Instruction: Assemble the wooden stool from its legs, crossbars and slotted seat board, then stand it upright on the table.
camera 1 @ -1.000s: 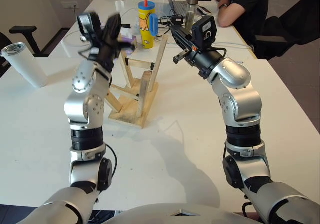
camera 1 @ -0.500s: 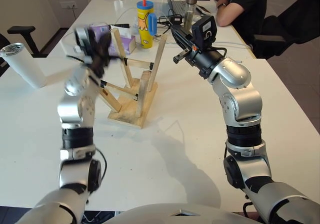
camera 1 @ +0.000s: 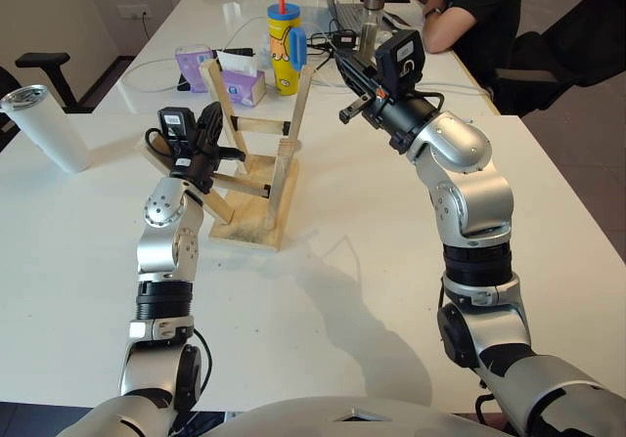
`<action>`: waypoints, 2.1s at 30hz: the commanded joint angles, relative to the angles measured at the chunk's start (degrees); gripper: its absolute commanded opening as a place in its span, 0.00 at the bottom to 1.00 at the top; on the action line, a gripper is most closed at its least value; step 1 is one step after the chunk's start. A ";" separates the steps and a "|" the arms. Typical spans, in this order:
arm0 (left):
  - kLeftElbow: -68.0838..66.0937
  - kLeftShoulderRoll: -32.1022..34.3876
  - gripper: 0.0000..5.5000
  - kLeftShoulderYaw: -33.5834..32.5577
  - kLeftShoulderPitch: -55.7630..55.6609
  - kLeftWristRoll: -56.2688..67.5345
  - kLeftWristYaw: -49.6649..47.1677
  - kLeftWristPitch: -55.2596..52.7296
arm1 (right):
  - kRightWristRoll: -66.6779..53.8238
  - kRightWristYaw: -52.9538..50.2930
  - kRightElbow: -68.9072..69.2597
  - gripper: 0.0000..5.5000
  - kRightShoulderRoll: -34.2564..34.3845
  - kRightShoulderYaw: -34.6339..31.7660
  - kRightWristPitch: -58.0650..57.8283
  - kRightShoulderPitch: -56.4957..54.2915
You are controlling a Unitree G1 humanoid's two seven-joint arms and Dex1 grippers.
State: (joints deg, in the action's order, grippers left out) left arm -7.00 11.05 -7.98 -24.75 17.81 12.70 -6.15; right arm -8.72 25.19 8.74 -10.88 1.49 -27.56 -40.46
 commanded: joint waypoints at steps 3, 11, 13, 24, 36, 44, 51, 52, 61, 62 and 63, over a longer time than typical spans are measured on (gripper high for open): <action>-10.05 -1.31 0.00 1.08 7.39 -1.19 -0.43 -7.44 | -3.03 -0.04 1.34 0.00 0.20 -0.55 -1.00 -3.82; -9.25 -0.99 0.00 1.07 4.52 -1.65 -0.80 -6.02 | -3.53 -0.52 1.19 0.00 0.01 0.10 -0.71 -4.06; -8.35 -0.33 0.00 0.32 1.96 -1.49 -1.15 -5.66 | -3.46 -0.67 0.97 0.00 0.06 0.22 -0.56 -4.13; 1.68 3.13 0.00 0.39 -13.63 -3.85 -2.18 -5.45 | -3.16 -1.51 0.74 0.00 0.08 0.46 0.06 -3.95; 9.27 7.84 0.00 -2.23 -32.92 -2.91 -2.21 -9.08 | -3.35 -2.19 1.10 0.00 -0.13 0.41 -0.11 -3.68; -3.73 -2.31 0.00 2.20 2.96 -3.28 -2.93 -14.30 | -3.97 -2.50 2.39 0.00 -0.02 0.20 -1.21 -3.10; -7.91 -9.77 0.00 -2.34 13.99 3.40 -4.12 -17.56 | -5.37 -2.53 3.93 0.00 -0.53 -1.15 -3.03 -3.82; -8.52 -9.65 0.00 -2.12 13.19 3.22 -4.01 -17.09 | -5.31 -2.42 3.76 0.00 -0.47 -1.06 -2.94 -4.05; -2.00 -3.66 0.00 -1.06 3.82 0.14 -2.82 -11.82 | -4.97 -2.28 3.88 0.00 -0.05 -0.75 -3.19 -3.92; -1.04 -2.84 0.00 -1.23 1.93 0.02 -2.65 -11.32 | -4.98 -2.37 3.84 0.00 -0.08 -0.72 -3.19 -3.93; 0.42 -1.70 0.00 -1.40 -0.63 -0.19 -2.60 -10.88 | -5.02 -2.41 3.82 0.00 -0.10 -0.71 -3.18 -3.95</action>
State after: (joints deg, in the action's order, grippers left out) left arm -4.50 7.29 -9.17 -25.87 19.32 10.58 -13.66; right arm -12.95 23.16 11.82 -10.86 0.92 -30.12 -43.39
